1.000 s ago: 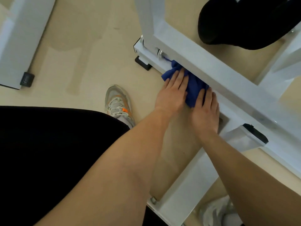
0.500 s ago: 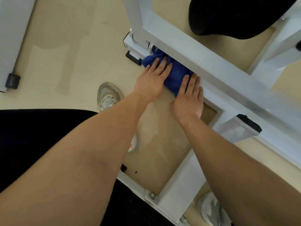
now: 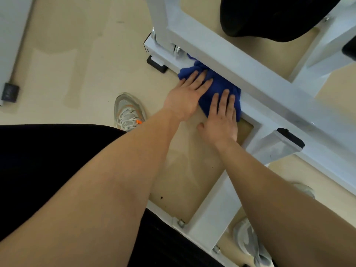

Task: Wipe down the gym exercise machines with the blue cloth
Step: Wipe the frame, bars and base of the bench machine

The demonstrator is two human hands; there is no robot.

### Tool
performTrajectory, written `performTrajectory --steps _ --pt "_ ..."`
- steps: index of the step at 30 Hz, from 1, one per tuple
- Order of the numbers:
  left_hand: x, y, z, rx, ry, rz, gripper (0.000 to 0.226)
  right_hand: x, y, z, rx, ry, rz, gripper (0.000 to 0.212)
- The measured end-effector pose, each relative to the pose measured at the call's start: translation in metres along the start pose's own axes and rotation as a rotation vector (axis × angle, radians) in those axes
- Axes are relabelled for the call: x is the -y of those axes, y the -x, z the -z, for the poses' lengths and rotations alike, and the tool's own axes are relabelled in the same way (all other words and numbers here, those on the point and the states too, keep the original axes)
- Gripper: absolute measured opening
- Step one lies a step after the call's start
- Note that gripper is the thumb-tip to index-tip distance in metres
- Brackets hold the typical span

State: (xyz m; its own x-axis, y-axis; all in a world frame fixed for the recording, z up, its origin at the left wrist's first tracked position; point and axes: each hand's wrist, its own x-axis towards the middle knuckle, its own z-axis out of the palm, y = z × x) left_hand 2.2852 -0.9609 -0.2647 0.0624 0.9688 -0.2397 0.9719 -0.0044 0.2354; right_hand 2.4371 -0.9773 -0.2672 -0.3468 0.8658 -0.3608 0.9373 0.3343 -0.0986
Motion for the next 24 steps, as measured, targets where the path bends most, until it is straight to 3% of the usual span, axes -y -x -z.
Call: performTrajectory --steps 6,16,18,24 --pt "0.024 0.001 0.009 0.018 -0.055 0.093 0.065 0.006 -0.022 0.01 -0.032 0.002 0.121 0.092" --pt "-0.072 -0.002 -0.019 0.07 -0.076 -0.187 0.067 -0.052 0.024 -0.01 -0.004 -0.042 -0.256 0.096" --pt "-0.059 0.0 -0.017 0.039 -0.054 -0.17 0.067 -0.046 0.019 -0.006 0.008 -0.064 -0.203 0.1" --pt "0.005 0.017 -0.017 -0.072 0.025 0.13 0.07 -0.015 -0.01 0.008 0.023 0.04 0.174 0.098"
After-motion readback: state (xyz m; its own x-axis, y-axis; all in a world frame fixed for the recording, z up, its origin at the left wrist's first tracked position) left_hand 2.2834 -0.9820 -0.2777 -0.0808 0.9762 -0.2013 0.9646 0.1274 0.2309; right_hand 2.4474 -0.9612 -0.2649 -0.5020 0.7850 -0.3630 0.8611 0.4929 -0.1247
